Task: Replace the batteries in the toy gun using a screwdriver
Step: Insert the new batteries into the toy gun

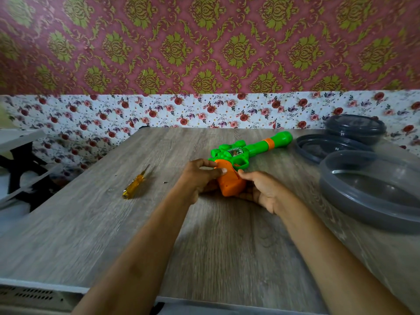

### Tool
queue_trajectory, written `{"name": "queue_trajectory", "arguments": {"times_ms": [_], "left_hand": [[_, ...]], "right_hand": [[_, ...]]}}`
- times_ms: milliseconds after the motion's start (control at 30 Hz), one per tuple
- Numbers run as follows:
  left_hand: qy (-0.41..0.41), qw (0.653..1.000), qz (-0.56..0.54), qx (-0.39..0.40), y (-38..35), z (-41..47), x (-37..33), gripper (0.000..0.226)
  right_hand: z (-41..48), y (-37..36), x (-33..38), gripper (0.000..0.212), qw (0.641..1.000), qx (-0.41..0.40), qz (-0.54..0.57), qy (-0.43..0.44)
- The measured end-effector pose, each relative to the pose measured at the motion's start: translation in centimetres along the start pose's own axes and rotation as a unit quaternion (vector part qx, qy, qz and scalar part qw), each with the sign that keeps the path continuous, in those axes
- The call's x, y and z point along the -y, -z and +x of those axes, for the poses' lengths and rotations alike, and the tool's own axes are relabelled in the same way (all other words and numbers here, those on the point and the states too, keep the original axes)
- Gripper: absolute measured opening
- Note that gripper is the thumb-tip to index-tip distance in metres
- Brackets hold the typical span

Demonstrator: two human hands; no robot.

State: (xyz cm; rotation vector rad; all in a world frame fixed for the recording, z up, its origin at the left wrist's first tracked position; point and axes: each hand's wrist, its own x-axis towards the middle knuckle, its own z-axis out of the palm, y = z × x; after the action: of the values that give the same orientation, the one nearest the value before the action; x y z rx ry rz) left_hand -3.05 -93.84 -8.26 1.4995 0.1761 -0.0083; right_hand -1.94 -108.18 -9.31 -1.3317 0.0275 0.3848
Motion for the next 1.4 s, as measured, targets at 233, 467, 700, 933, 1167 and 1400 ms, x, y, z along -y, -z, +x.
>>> {"name": "queue_trajectory", "arguments": {"times_ms": [233, 467, 700, 933, 1167, 1400], "left_hand": [[0.031, 0.999, -0.016, 0.032, -0.2, 0.2, 0.1, 0.014], [0.033, 0.999, 0.017, 0.001, -0.7, 0.7, 0.3, 0.033], [0.032, 0.999, 0.009, 0.027, -0.3, 0.4, 0.3, 0.015], [0.044, 0.997, -0.014, 0.069, 0.4, -0.1, -0.4, 0.002], [0.017, 0.998, -0.014, 0.067, 0.6, -0.6, -0.7, 0.026], [-0.172, 0.903, 0.371, -0.133, 4.5, -0.5, -2.3, 0.011]], "right_hand": [[-0.1, 0.1, -0.1, 0.014, 1.0, -0.003, 0.007, -0.002], [-0.2, 0.2, -0.1, 0.01, 1.0, -0.002, -0.013, 0.011], [0.1, -0.2, -0.3, 0.005, 0.999, -0.026, -0.029, 0.021], [0.0, 0.3, -0.1, 0.008, 1.0, 0.001, -0.009, 0.019], [0.0, 0.7, 0.2, 0.007, 0.998, 0.049, -0.023, 0.01], [0.6, 0.2, -0.4, 0.01, 0.995, 0.016, -0.095, 0.016]]}}
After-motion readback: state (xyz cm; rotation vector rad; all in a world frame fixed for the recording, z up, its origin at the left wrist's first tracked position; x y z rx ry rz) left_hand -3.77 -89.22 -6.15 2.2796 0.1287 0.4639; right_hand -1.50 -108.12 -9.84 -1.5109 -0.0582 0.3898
